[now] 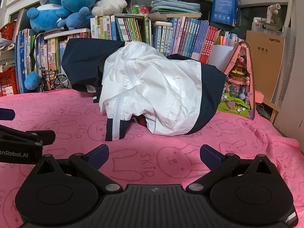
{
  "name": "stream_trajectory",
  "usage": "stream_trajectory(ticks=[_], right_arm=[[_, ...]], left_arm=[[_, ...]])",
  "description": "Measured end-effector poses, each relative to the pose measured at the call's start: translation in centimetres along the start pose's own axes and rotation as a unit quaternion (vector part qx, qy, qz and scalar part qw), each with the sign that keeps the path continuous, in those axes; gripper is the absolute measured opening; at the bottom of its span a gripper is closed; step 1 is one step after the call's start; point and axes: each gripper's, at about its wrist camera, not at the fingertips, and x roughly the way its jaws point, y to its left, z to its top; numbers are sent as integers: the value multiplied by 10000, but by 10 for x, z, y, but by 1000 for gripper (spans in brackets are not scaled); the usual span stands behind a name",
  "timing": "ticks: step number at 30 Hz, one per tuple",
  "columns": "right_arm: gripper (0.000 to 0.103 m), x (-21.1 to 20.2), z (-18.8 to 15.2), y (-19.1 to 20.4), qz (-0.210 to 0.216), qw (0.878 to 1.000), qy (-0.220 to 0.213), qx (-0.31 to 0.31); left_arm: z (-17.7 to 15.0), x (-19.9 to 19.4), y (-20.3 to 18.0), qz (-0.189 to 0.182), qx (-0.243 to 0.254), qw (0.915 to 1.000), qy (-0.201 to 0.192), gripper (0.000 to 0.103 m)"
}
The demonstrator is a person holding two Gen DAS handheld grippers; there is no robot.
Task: Fold clothes
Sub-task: 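Move both grippers toward the crumpled navy-and-white jacket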
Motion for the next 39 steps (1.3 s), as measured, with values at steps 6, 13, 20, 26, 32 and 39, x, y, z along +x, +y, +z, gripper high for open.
stream_trajectory(ticks=[6,13,20,26,32,39], right_arm=[[103,1,-2,-3,-6,10000,35,27],[103,5,-10,-11,-140,9985,-422,326],[103,-4,-7,-13,-359,9863,-1591,263],[103,11,-15,-14,-234,9885,-1449,359],[103,14,-16,-10,-4,9905,-1354,225],[103,48,10,-4,969,9945,-356,172]], left_arm=[[-6,6,3,111,-19,9999,-85,103],[-21,23,11,211,-237,9995,-67,103],[-34,20,17,307,-448,9977,-408,103],[-32,29,14,677,-464,9966,-51,103],[-35,42,20,679,-581,9947,509,103],[-40,35,21,303,-595,9971,356,103]])
